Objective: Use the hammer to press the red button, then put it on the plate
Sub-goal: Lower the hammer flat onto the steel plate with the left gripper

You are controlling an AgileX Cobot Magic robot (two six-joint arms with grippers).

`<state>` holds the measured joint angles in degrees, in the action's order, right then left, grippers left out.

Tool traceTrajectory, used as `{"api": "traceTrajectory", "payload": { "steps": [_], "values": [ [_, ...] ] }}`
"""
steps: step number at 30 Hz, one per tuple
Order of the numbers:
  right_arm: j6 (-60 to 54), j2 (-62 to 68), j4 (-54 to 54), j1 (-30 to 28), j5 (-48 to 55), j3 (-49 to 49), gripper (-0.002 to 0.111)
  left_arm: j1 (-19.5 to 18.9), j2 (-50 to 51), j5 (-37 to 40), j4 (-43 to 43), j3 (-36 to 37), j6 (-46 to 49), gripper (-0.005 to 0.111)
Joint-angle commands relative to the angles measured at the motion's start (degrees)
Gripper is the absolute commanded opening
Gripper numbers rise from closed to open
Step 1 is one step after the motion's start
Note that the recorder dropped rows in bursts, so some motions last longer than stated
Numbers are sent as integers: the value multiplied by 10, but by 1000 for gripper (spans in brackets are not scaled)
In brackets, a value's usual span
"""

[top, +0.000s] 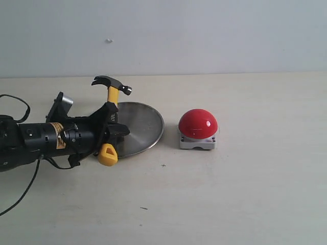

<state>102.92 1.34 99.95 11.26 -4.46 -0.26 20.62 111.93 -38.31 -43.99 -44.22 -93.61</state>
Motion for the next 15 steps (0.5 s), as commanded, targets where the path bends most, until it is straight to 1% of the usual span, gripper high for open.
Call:
{"api": "traceTrajectory", "payload": {
  "steps": [1,7,15],
  "values": [
    [-3,3,0,1,-4,3,0,1,6,-21,-13,-18,-6,0],
    [-3,3,0,1,-4,3,0,0,9,30,4,-20,-11,0],
    [-3,3,0,1,-4,3,0,0,9,33,7,-33,0,0]
  ]
}}
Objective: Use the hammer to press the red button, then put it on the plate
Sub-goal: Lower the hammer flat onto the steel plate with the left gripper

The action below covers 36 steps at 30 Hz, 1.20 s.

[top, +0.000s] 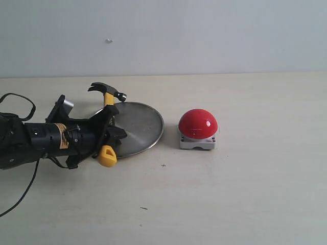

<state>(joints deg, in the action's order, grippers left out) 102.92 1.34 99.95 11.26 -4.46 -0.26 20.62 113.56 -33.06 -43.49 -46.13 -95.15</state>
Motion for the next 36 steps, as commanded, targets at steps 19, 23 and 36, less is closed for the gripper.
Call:
{"api": "traceTrajectory", "payload": {
  "steps": [19,23,36],
  "values": [
    [-3,3,0,1,-4,3,0,1,45,-67,-28,-51,-10,0],
    [-3,3,0,1,-4,3,0,1,45,-72,-36,-51,-10,0],
    [-3,3,0,1,-4,3,0,1,45,-63,-40,-51,-13,13]
  ]
}}
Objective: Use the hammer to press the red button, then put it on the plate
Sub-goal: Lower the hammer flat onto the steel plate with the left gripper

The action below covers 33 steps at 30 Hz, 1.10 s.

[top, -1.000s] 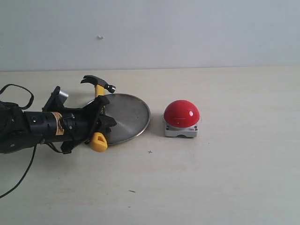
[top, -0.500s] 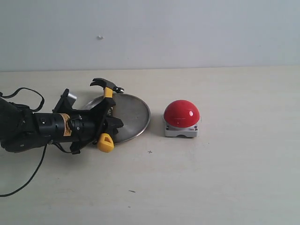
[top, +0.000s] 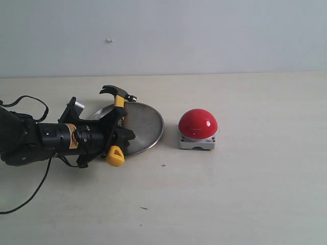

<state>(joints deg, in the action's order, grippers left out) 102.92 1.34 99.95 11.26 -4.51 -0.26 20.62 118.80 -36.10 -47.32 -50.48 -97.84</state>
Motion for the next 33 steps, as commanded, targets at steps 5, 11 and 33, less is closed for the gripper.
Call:
{"api": "traceTrajectory", "payload": {
  "steps": [5,11,33],
  "values": [
    [-3,3,0,1,-3,3,0,1,-8,-31,-5,-8,14,38],
    [-3,3,0,1,-3,3,0,0,-8,-29,-46,-8,-37,38],
    [-3,3,0,1,-3,3,0,-35,-9,-37,-170,-8,-93,38]
  ]
}}
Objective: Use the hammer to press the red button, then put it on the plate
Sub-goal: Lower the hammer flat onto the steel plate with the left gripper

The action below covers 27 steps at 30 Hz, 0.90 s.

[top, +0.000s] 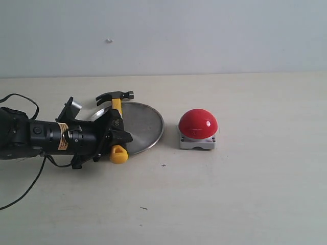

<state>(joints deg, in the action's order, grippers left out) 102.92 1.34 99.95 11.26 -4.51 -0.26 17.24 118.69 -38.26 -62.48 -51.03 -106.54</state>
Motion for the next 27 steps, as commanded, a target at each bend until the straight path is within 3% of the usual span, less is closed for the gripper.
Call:
{"api": "traceTrajectory", "payload": {
  "steps": [1,16,27],
  "values": [
    [-3,3,0,1,-3,3,0,-1,-7,-15,-22,-2,-9,38],
    [-3,3,0,1,-3,3,0,-4,-7,-12,-30,-2,-19,38],
    [-3,3,0,1,-3,3,0,-34,-7,-59,-107,-2,-62,38]
  ]
}}
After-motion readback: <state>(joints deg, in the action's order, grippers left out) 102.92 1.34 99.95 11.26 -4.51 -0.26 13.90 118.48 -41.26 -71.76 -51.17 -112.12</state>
